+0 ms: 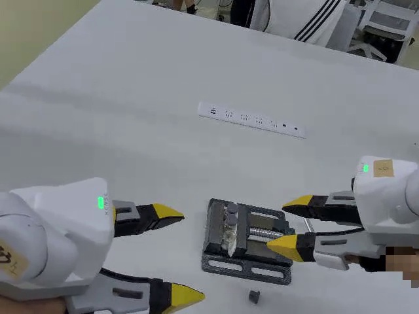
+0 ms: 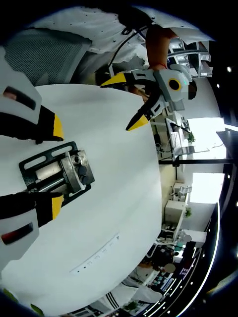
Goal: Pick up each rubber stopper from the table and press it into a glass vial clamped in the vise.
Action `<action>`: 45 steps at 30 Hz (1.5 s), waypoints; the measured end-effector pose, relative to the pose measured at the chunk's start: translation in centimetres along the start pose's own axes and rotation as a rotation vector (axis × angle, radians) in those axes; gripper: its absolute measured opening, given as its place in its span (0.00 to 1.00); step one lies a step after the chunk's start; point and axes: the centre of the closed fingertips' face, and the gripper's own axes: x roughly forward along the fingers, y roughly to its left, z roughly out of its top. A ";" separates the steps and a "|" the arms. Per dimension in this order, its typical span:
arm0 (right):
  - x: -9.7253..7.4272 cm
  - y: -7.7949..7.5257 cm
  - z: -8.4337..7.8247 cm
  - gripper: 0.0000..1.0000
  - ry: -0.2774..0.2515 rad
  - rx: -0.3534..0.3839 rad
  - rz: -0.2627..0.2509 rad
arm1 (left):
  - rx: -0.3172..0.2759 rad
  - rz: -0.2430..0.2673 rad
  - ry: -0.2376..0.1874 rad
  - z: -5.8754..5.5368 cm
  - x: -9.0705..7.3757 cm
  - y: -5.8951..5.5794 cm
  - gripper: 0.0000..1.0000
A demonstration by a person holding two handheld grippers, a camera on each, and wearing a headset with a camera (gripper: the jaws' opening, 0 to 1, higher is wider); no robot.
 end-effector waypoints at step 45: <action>-6.1 1.6 -7.0 0.70 -0.191 0.147 -0.049 | 0.312 -0.250 0.346 -5.8 9.8 -3.3 0.31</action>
